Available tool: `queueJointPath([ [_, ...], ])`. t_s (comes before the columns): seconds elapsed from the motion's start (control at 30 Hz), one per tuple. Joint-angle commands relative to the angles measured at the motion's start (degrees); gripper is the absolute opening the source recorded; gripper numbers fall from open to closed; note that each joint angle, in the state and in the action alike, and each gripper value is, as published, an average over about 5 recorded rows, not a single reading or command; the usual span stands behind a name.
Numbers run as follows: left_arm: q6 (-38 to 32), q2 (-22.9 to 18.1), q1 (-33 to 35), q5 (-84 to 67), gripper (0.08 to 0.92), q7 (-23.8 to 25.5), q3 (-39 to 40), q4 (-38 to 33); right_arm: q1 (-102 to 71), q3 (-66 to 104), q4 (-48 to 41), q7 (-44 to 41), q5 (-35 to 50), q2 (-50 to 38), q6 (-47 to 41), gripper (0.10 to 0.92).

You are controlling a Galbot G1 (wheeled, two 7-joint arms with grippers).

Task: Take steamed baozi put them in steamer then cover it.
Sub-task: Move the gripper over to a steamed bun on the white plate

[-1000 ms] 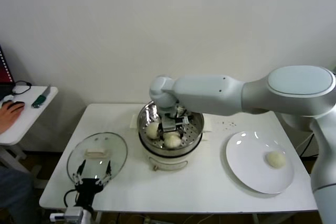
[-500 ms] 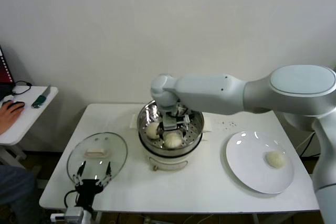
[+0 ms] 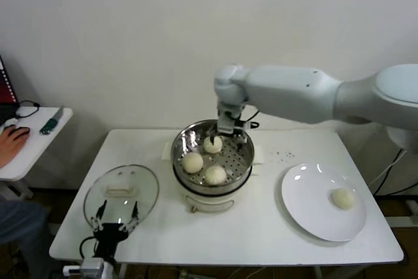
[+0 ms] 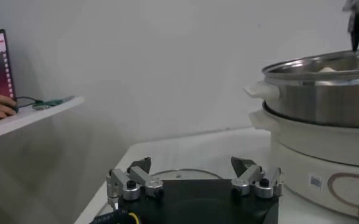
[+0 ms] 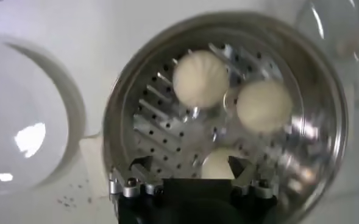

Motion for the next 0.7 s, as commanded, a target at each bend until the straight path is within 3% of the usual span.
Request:
queueJointPath([
  [0.03,0.55,-0.39,-0.42,-0.27,0.823,-0.02,0.51,-1.2,4.36,-4.24,2.77,3.83,21.16,-18.95,-25.06,0.823],
  [0.13,0.84,-0.41,-0.76,0.03,0.823,-0.08,0.92,-1.58,1.57,-2.1,4.41,3.51,22.65,-26.2,-29.2,0.823],
  [0.33,0.91,-0.42,-0.75,0.46,0.823,-0.11,1.01,-1.64,-7.22,2.53,5.23,1.98,12.09,-37.58,-29.23,0.823],
  [0.5,1.13,-0.59,-0.74,0.76,0.823,-0.4,0.66,-1.81,-19.87,11.41,2.83,-0.31,0.48,-42.61,-26.55,0.823],
  [0.7,1.8,-0.62,-0.49,0.92,0.823,-0.81,0.15,-2.21,-34.41,24.89,-0.69,-0.74,-7.81,-43.94,-24.13,0.823],
])
